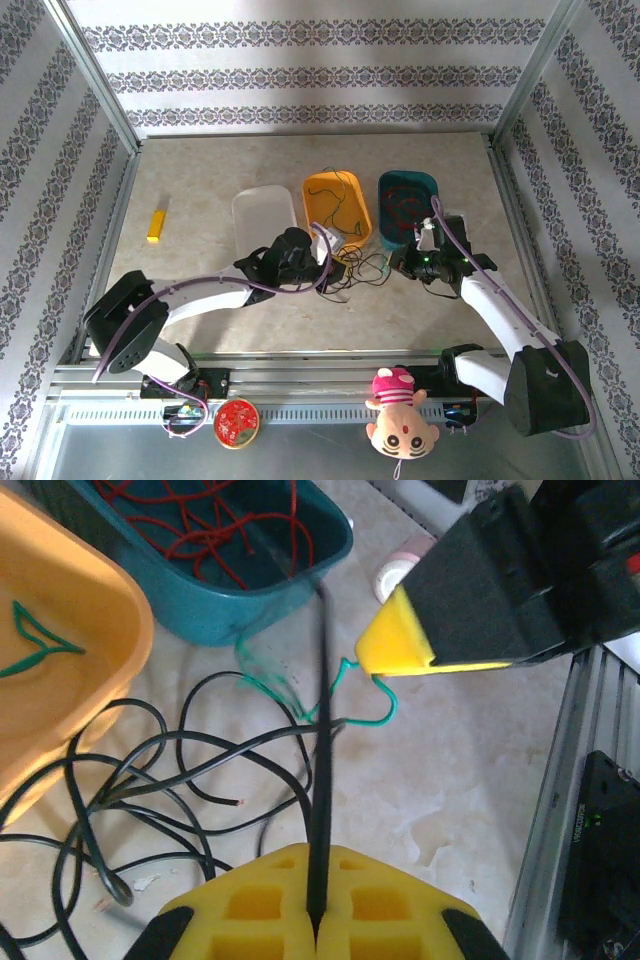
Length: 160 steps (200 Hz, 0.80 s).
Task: Untangle the cables
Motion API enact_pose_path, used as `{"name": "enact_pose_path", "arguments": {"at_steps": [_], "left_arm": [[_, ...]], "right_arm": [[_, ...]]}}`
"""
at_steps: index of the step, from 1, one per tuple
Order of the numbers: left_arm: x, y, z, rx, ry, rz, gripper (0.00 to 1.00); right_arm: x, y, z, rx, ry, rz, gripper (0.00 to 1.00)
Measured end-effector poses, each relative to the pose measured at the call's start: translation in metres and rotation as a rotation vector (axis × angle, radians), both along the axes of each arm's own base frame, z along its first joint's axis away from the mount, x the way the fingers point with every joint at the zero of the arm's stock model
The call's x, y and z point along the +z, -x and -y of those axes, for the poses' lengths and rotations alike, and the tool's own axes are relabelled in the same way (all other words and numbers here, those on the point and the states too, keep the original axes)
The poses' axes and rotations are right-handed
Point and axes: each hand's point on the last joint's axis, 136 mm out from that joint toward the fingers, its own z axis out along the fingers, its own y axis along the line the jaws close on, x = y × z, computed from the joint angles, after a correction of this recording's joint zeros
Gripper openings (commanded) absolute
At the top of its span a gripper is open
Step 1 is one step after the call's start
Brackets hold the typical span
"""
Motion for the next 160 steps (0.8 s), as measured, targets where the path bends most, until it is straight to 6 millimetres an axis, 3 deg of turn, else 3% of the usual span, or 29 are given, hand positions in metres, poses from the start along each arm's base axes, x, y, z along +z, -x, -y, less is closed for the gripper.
{"name": "enact_pose_path", "arguments": {"at_steps": [43,73,98,123,160], "left_arm": [[0.01,0.003,-0.009,0.021,0.009,0.016,0.0],[0.001,0.009,-0.017,0.025,-0.022,-0.007,0.0],[-0.016,0.016,-0.025,0.024,-0.065,-0.045,0.0],[-0.031,0.022,-0.031,0.024,-0.095,-0.072,0.0],[-0.047,0.024,-0.041,0.055,-0.13,-0.09,0.0]], "right_arm": [[-0.016,0.007,0.019,-0.039,0.109,-0.048,0.0],[-0.013,0.006,0.03,-0.073,0.137,-0.032,0.0],[0.007,0.004,0.028,-0.067,0.117,0.053,0.01],[0.042,-0.005,0.018,-0.039,0.075,0.161,0.02],[0.092,-0.038,-0.024,0.072,0.008,0.315,0.03]]}}
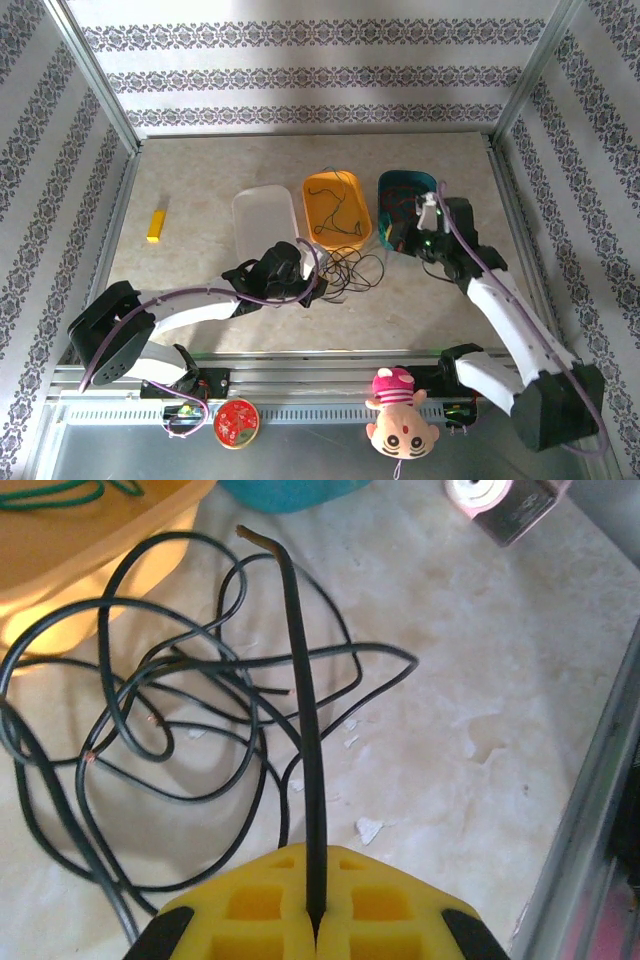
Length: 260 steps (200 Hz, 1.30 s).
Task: Untangle the cables
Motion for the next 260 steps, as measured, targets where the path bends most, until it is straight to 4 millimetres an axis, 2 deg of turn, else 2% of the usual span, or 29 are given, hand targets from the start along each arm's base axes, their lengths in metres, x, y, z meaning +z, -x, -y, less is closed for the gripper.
{"name": "enact_pose_path", "arguments": {"at_steps": [17,24,35,42,51,65,82,118,132,154,186,203,237,260], "left_arm": [[-0.006,-0.002,-0.006,0.034,-0.02,-0.001,0.0],[-0.008,-0.005,-0.009,0.054,-0.028,0.001,0.0],[-0.01,-0.007,-0.013,0.08,-0.038,0.008,0.0],[-0.011,-0.008,-0.017,0.099,-0.044,0.012,0.0],[-0.011,-0.009,-0.022,0.124,-0.05,0.018,0.0],[-0.011,-0.01,-0.03,0.158,-0.053,0.031,0.0],[-0.009,-0.01,-0.036,0.187,-0.052,0.041,0.0],[-0.007,-0.013,-0.04,0.216,-0.051,0.048,0.0],[-0.007,-0.014,-0.04,0.22,-0.05,0.048,0.0],[-0.008,-0.014,-0.04,0.221,-0.05,0.047,0.0],[-0.012,-0.014,-0.04,0.22,-0.059,0.04,0.0],[-0.012,-0.014,-0.04,0.22,-0.06,0.039,0.0],[-0.012,-0.014,-0.04,0.22,-0.061,0.039,0.0],[-0.012,-0.014,-0.04,0.219,-0.06,0.039,0.0]], "right_arm": [[0.008,-0.025,-0.025,0.054,-0.005,0.011,0.06],[0.008,-0.037,-0.036,0.072,-0.003,0.007,0.14],[0.004,-0.056,-0.049,0.092,0.001,-0.003,0.33],[-0.001,-0.064,-0.055,0.097,0.001,-0.013,0.41],[-0.007,-0.074,-0.06,0.1,0.009,-0.025,0.48],[-0.018,-0.084,-0.063,0.091,0.022,-0.047,0.51],[-0.023,-0.095,-0.062,0.072,0.045,-0.058,0.52],[-0.021,-0.125,-0.067,0.037,0.101,-0.069,0.52],[-0.028,-0.137,-0.071,0.028,0.124,-0.093,0.51],[-0.057,-0.148,-0.08,0.032,0.17,-0.17,0.5],[-0.107,-0.147,-0.093,0.056,0.259,-0.295,0.49],[-0.125,-0.143,-0.095,0.067,0.309,-0.337,0.48],[-0.139,-0.136,-0.092,0.062,0.371,-0.374,0.42],[-0.142,-0.142,-0.091,0.048,0.387,-0.366,0.28]]}}
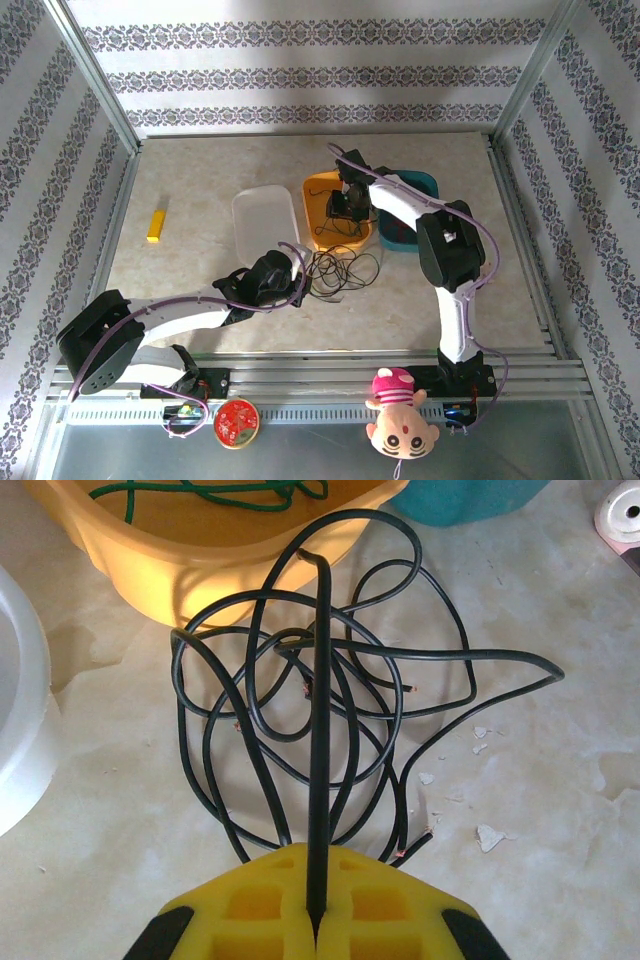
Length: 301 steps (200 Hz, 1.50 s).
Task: Untangle the cables
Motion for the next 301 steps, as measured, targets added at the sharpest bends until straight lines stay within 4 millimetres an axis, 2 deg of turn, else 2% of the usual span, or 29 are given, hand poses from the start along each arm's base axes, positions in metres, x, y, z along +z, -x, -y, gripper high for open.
{"name": "enact_pose_path", "arguments": {"at_steps": [21,32,73,94,137,159,178,220,269,280,301], "left_arm": [[0.0,0.0,0.0,-0.003,0.002,-0.001,0.0],[0.0,0.0,0.001,-0.003,0.001,-0.001,0.0],[0.004,-0.003,0.005,-0.006,0.008,0.001,0.0],[0.002,-0.004,0.006,-0.008,0.005,-0.003,0.0],[-0.004,-0.003,0.006,-0.009,-0.008,-0.016,0.0],[-0.005,-0.003,0.006,-0.009,-0.009,-0.016,0.0],[-0.005,-0.003,0.006,-0.009,-0.009,-0.017,0.0],[-0.005,-0.003,0.006,-0.009,-0.009,-0.016,0.0],[-0.005,-0.003,0.006,-0.009,-0.01,-0.016,0.0],[-0.005,-0.003,0.006,-0.009,-0.01,-0.016,0.0],[-0.005,-0.003,0.006,-0.009,-0.01,-0.016,0.0]], "right_arm": [[-0.002,-0.007,-0.001,-0.005,0.008,0.013,0.07],[-0.003,-0.01,-0.001,-0.014,0.008,0.021,0.0],[-0.002,-0.014,-0.001,-0.009,0.012,0.046,0.0],[0.002,-0.007,0.002,-0.002,0.012,0.056,0.0],[0.035,0.001,0.001,0.051,-0.024,0.125,0.0],[0.042,0.005,-0.003,0.084,-0.052,0.142,0.0],[0.039,0.012,-0.005,0.104,-0.074,0.128,0.0],[0.017,0.033,-0.005,0.139,-0.085,0.059,0.0],[0.01,0.039,-0.004,0.142,-0.087,0.04,0.0],[0.01,0.038,-0.004,0.143,-0.087,0.041,0.17],[0.011,0.036,-0.005,0.142,-0.091,0.051,0.36]]}}
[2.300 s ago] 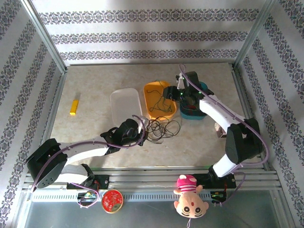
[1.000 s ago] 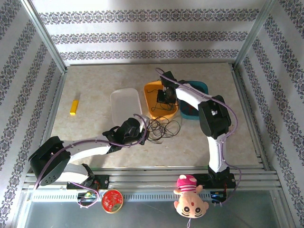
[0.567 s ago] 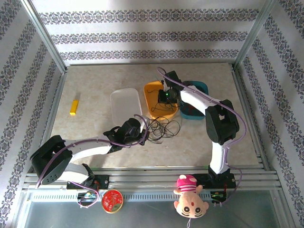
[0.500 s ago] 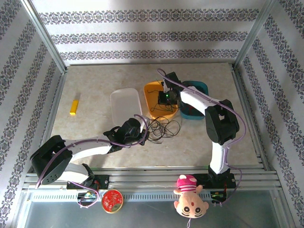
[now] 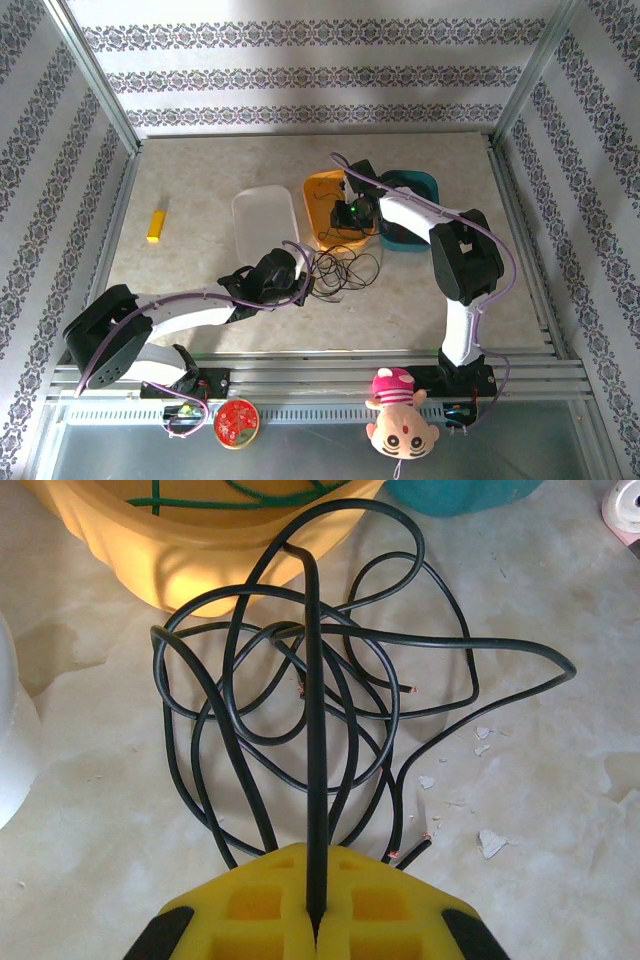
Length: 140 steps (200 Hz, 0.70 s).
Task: Untangle the cables
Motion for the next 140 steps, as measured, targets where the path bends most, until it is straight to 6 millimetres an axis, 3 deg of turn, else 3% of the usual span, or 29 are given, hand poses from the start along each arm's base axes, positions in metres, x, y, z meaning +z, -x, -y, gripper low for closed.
{"name": "enact_pose_path", "arguments": {"at_steps": [44,90,117,140], "left_arm": [[0.001,0.0,0.0,0.0,-0.003,0.006,0.0],[0.017,0.002,0.002,-0.032,0.027,0.035,0.0],[0.049,0.007,0.009,-0.077,0.08,0.062,0.0],[0.105,0.008,0.015,-0.113,0.161,0.143,0.0]], "right_arm": [[0.015,0.003,0.009,-0.044,-0.012,0.081,0.43],[0.076,0.024,0.035,-0.12,-0.055,0.283,0.45],[0.093,0.044,0.051,-0.142,-0.065,0.354,0.45],[0.087,0.062,0.061,-0.145,-0.058,0.357,0.46]]}}
